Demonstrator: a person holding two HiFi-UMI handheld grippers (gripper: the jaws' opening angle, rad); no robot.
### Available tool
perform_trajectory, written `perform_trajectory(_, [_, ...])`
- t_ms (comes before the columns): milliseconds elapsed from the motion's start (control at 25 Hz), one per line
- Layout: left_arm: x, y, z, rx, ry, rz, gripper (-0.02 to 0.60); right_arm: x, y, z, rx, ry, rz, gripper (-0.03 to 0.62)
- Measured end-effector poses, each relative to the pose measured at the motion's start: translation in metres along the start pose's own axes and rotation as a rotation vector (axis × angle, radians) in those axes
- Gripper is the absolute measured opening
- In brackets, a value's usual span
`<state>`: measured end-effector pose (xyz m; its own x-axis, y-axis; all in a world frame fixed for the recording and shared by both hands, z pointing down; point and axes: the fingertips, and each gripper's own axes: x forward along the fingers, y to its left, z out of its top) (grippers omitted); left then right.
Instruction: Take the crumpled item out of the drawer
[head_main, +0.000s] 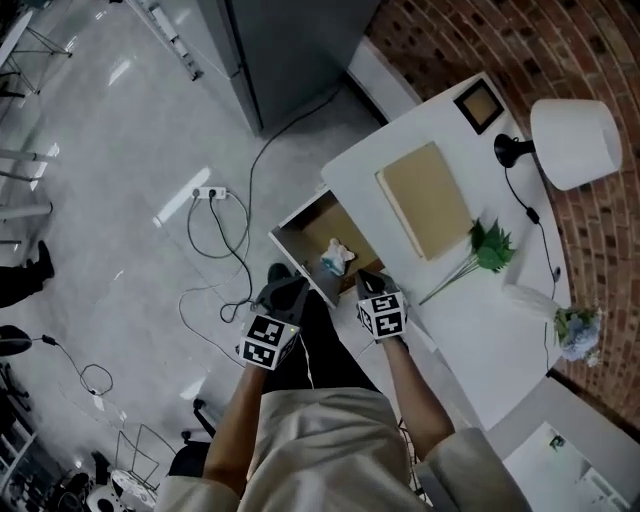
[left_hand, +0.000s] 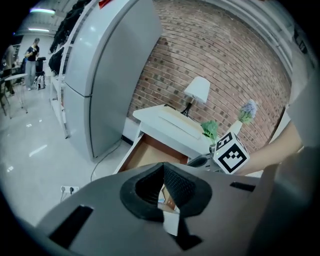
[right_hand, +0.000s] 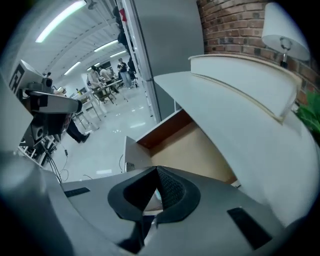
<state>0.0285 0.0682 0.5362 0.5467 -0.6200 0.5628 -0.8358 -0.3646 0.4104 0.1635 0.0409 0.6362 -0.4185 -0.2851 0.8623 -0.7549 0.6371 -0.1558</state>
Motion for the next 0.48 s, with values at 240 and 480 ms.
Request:
perform_trajectory(240, [0.025, 0.004, -0.027, -0.006, 0.049, -0.062, 0.017, 0.020, -0.014, -0.029, 0.077, 0.019, -0.060, 0.025])
perform_trajectory(480, [0.046, 0.018, -0.048, 0.023, 0.071, -0.098, 0.017, 0.043, -0.017, -0.035, 0.100, 0.010, -0.116, 0.025])
